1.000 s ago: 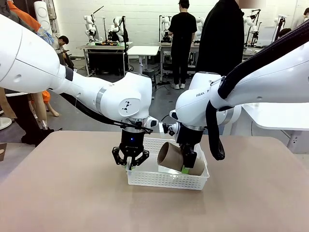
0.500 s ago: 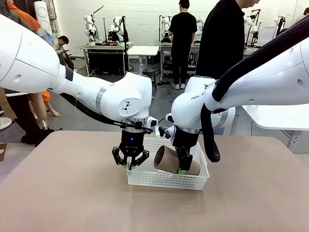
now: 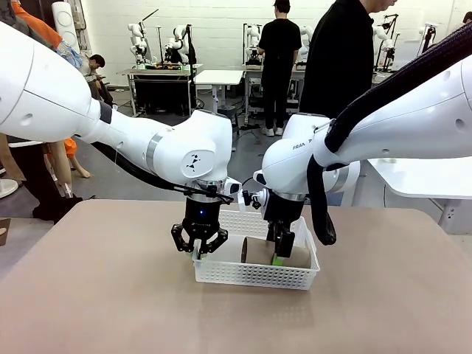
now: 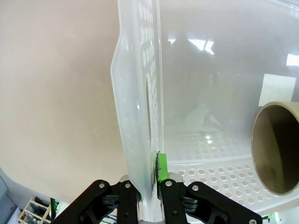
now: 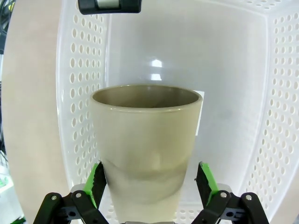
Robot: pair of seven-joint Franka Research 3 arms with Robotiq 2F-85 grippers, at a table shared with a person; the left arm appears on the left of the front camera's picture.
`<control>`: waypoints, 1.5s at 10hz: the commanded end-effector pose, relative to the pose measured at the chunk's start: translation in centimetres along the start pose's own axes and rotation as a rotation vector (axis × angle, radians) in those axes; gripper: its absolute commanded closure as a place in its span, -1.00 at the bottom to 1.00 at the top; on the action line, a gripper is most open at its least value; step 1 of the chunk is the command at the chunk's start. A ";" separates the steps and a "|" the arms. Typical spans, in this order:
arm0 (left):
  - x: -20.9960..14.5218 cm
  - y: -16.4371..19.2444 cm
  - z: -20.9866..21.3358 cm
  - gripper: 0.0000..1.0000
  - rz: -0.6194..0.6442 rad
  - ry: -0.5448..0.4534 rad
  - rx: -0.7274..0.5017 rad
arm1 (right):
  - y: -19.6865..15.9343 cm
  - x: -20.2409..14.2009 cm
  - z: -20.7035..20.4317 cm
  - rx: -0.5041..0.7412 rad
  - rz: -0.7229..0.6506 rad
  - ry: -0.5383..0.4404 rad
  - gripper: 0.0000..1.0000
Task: Clean and organize the cups into the basket.
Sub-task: Pick up the Organizing basket and move it to the center of the table, then pick up the Reusable plastic cup from the right side of the table and place it inside the Organizing basket.
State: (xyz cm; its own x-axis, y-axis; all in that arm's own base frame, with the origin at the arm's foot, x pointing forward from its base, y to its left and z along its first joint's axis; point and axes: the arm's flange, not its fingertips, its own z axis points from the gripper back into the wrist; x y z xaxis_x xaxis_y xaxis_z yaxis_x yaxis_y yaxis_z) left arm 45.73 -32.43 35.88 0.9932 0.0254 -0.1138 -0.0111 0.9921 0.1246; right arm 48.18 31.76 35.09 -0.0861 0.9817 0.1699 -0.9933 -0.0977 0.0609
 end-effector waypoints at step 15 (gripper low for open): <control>0.0 0.1 0.0 1.00 -0.007 -0.005 -0.002 | 10.9 -31.9 14.1 -0.160 -0.163 -0.840 -1.00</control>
State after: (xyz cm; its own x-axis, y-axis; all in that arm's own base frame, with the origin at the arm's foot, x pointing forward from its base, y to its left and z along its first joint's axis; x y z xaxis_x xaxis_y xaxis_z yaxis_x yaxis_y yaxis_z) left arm 45.75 -32.41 35.89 0.9932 0.0258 -0.1135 -0.0115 0.9921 0.1247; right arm 38.27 -1.41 45.06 0.0828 0.5973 0.7978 -0.9854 0.1683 -0.0237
